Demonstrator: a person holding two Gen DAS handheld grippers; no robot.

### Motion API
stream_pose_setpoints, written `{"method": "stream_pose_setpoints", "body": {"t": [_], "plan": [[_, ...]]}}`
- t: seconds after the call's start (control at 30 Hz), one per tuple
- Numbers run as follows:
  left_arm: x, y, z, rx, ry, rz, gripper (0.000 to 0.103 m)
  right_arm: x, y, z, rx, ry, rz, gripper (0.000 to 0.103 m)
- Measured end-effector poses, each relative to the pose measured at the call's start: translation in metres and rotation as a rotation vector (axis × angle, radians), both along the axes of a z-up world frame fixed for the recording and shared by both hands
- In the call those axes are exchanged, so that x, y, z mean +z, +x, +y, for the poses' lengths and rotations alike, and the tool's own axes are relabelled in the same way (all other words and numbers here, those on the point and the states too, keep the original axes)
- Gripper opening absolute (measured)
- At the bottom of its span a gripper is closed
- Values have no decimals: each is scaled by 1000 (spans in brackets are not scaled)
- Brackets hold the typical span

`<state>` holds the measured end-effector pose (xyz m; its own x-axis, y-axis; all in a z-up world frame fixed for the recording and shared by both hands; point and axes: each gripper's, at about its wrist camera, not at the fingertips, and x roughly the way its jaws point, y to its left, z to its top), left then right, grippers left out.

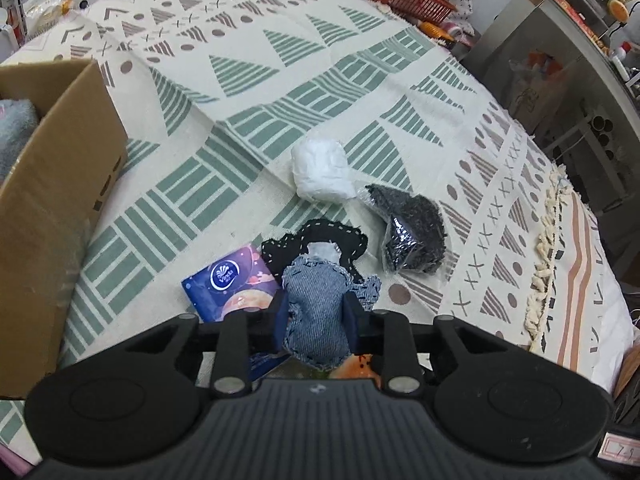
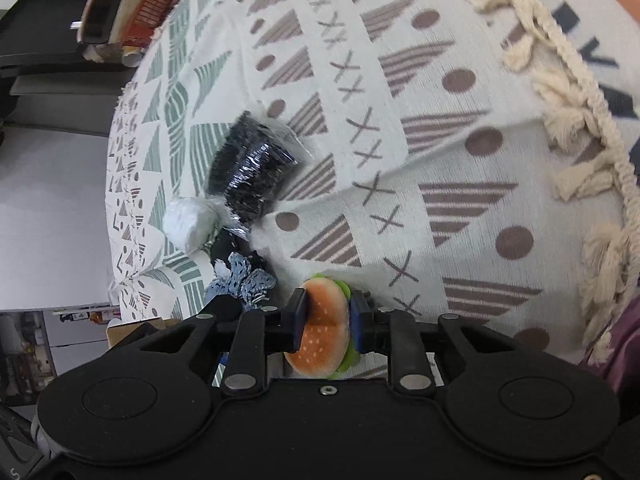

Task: Organize soft objects
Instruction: 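Grasp the hamburger toy with the right tool while the left tool grasps the denim pouch, then carry the hamburger toy and denim pouch toward the box with both tools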

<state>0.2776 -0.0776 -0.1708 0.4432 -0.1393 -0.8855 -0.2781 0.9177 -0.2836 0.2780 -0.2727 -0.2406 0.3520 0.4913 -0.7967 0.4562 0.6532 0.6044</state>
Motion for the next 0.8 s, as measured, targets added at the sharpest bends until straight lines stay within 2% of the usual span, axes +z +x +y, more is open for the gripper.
{"method": "stream_pose_setpoints", "body": {"t": [0.43, 0.8], "plan": [[38, -13, 6, 12, 42, -82, 27, 29, -6, 4, 39, -65, -146, 21], [71, -34, 31, 18, 51, -155, 27, 61, -13, 21, 104, -103, -301, 21]]}}
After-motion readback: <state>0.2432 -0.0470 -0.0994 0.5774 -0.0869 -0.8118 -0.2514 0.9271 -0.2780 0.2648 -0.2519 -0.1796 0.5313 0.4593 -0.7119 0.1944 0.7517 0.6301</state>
